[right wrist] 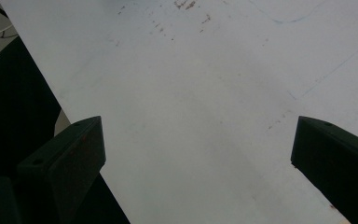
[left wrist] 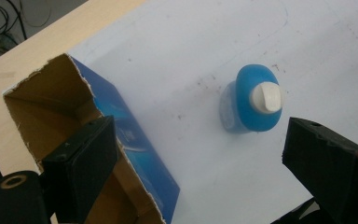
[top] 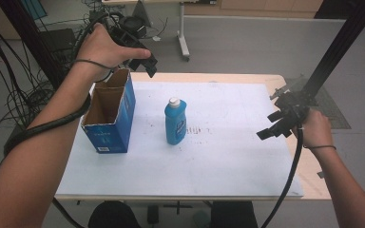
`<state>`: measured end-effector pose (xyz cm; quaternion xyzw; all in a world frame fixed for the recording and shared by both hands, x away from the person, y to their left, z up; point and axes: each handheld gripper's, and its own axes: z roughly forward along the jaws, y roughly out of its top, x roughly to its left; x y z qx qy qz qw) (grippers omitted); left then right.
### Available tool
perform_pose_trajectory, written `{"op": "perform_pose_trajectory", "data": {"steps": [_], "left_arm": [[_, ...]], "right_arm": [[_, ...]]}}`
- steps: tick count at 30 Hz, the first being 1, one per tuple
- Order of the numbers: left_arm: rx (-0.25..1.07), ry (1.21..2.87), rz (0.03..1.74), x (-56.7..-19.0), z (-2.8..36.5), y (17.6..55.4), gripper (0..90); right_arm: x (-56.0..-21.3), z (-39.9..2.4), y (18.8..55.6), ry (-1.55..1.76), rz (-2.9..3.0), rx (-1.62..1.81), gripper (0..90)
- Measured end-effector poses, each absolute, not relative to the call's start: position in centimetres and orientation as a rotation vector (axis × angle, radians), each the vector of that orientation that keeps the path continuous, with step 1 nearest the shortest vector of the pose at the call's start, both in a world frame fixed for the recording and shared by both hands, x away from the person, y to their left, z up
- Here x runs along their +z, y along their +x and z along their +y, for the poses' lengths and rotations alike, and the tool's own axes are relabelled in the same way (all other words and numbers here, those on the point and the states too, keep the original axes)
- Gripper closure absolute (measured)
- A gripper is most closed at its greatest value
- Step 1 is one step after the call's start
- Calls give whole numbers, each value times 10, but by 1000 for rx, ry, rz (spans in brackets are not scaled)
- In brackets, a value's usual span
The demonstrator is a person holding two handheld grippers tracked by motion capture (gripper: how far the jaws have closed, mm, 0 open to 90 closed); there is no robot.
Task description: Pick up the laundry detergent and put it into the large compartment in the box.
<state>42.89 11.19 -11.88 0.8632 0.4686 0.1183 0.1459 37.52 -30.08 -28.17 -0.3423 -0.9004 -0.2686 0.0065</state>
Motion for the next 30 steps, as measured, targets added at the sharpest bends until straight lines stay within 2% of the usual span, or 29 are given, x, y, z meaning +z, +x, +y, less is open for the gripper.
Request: {"op": "perform_pose_trajectory", "data": {"steps": [30], "left_arm": [[317, 2488, 1348, -128, 106, 431, 100]], "right_arm": [[-282, -299, 382, -1045, -2829, -839, 29]]}}
